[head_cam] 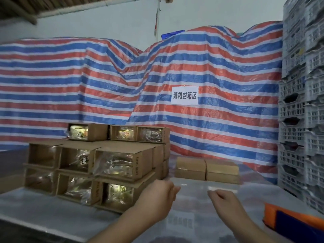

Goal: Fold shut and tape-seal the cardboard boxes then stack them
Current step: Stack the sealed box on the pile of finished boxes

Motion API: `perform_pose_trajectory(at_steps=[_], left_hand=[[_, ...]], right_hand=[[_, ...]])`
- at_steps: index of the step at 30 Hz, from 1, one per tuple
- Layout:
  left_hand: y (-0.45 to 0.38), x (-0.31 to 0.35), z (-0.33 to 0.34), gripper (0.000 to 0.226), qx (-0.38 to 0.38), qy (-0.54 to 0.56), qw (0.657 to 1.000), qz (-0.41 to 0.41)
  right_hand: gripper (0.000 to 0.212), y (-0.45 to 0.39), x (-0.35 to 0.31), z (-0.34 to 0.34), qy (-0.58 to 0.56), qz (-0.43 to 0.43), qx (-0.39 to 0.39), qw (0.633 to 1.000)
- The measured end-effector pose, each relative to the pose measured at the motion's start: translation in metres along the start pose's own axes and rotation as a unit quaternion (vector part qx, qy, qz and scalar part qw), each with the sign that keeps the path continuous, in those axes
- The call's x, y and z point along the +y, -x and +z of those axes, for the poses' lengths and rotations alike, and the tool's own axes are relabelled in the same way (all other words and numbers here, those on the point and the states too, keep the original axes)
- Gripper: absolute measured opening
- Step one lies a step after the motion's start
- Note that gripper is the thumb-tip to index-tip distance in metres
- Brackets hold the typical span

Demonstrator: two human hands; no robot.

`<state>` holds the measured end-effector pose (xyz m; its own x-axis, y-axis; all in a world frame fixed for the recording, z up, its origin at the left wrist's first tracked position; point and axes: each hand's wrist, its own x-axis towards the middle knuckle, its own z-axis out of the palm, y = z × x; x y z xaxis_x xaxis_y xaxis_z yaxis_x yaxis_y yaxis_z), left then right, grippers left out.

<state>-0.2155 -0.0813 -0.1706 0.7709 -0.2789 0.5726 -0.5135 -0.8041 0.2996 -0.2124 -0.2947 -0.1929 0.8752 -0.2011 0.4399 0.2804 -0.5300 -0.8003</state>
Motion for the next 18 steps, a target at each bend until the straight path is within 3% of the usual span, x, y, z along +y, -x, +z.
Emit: perform_pose_trajectory(at_steps=[2,4,6,9,12,18], left_hand=[[-0.002,-0.007,-0.015,0.047,0.0,-0.024,1.0,0.001],[-0.009,-0.018,-0.039,0.057,0.019,0.024,0.999,-0.021],[-0.028,-0.038,-0.07,0.058,0.096,0.061,0.992,-0.058],[-0.07,-0.086,-0.123,0.04,0.196,0.007,0.977,-0.088],[-0.118,-0.153,-0.163,0.027,0.226,-0.063,0.961,-0.144],[-0.19,-0.281,-0.195,0.053,0.229,-0.095,0.932,-0.263]], right_hand=[[0.049,-0.009,-0.006,0.008,0.0,-0.006,-0.01,1.0],[0.05,-0.024,-0.023,0.019,-0.017,-0.019,-0.036,0.999],[0.05,-0.048,-0.051,0.032,-0.026,-0.061,-0.062,0.996],[0.042,-0.088,-0.101,0.058,-0.036,-0.113,-0.086,0.989],[0.045,-0.128,-0.145,0.09,-0.034,-0.165,-0.105,0.98],[0.045,-0.204,-0.199,0.161,0.008,-0.215,-0.124,0.969]])
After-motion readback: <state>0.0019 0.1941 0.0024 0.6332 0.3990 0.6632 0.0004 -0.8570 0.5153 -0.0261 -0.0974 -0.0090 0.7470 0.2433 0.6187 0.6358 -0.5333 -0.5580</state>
